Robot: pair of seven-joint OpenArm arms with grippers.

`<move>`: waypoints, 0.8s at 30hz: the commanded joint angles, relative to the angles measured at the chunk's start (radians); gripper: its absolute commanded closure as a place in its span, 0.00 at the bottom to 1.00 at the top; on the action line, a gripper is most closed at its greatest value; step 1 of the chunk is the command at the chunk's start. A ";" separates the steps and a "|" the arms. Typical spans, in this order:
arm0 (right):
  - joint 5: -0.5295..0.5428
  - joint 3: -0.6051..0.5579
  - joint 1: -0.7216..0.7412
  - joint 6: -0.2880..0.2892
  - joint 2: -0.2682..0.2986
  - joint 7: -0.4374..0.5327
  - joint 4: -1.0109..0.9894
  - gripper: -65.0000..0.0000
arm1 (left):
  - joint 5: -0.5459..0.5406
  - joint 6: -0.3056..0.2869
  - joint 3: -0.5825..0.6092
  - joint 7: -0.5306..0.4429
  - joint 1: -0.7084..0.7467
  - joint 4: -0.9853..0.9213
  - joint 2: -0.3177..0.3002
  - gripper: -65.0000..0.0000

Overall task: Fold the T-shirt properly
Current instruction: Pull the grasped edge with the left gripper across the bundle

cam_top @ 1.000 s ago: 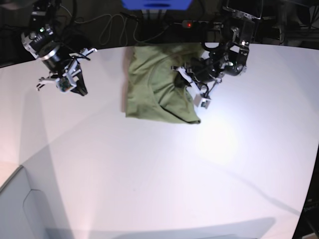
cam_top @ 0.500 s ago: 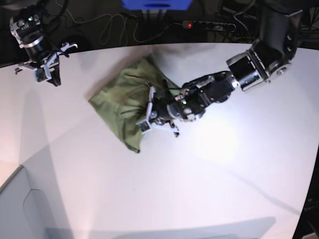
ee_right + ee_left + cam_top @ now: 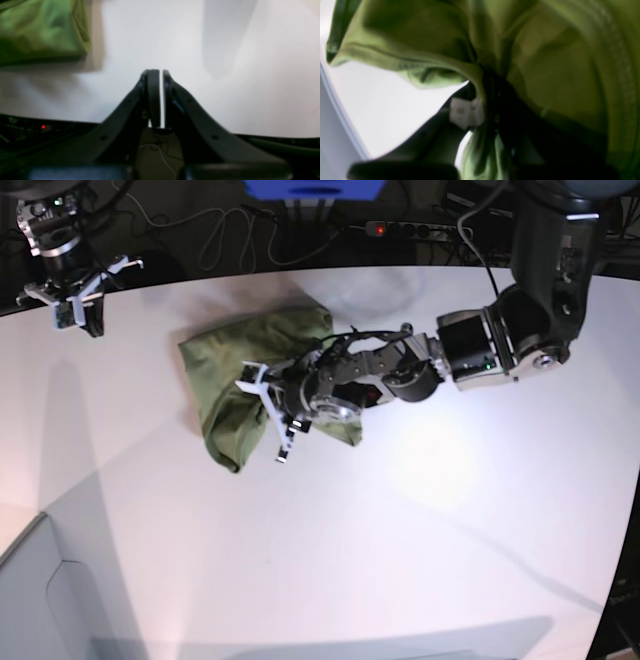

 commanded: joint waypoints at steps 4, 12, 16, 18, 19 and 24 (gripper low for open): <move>0.013 0.007 -0.006 0.009 -0.018 0.024 0.019 1.00 | -0.028 -0.150 0.019 0.031 0.015 -0.005 0.026 1.00; 0.013 0.001 -0.021 0.009 -0.033 0.024 0.019 1.00 | -0.009 -0.150 -0.063 0.221 0.014 0.074 0.055 0.63; 0.013 -0.031 -0.019 0.009 -0.036 0.024 0.019 1.00 | 0.038 -0.150 -0.156 0.221 0.018 0.140 0.046 0.38; 0.013 -0.053 -0.018 0.009 -0.035 0.024 0.019 1.00 | 0.050 -0.150 -0.207 0.221 0.020 0.170 0.042 0.32; 0.013 -0.065 -0.018 0.009 -0.033 0.024 0.019 1.00 | 0.054 -0.150 -0.230 0.221 0.020 0.181 0.042 0.31; 0.013 -0.152 -0.016 0.009 -0.030 0.024 0.016 1.00 | 0.052 -0.150 -0.363 0.232 0.044 0.207 0.041 0.31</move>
